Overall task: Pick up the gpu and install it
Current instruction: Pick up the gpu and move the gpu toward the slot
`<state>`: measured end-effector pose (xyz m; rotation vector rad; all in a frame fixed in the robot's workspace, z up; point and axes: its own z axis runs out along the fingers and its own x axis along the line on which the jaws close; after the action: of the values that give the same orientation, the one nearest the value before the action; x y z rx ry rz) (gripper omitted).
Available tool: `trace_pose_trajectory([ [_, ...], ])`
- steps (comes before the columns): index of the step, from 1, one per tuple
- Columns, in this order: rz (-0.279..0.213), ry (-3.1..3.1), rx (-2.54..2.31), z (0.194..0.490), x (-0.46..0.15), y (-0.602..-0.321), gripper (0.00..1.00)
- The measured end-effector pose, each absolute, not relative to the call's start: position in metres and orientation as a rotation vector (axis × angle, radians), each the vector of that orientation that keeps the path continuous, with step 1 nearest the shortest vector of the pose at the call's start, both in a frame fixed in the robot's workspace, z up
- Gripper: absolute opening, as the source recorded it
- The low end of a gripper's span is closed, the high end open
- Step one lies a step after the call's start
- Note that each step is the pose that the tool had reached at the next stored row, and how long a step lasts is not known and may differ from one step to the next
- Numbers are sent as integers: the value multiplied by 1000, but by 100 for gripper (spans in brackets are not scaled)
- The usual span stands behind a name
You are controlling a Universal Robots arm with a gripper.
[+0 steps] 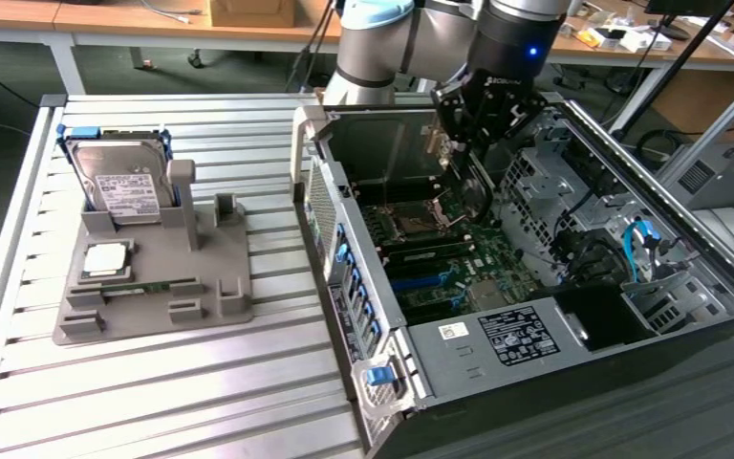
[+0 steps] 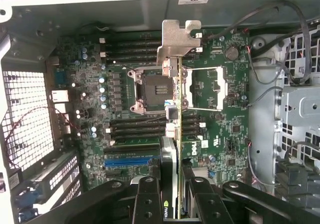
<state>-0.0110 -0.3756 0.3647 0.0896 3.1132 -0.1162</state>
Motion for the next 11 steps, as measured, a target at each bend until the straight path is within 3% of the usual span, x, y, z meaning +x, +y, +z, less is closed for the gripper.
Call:
trace_pose_trajectory([
  [11, -116, 3113, 90, 360, -8, -376, 27],
])
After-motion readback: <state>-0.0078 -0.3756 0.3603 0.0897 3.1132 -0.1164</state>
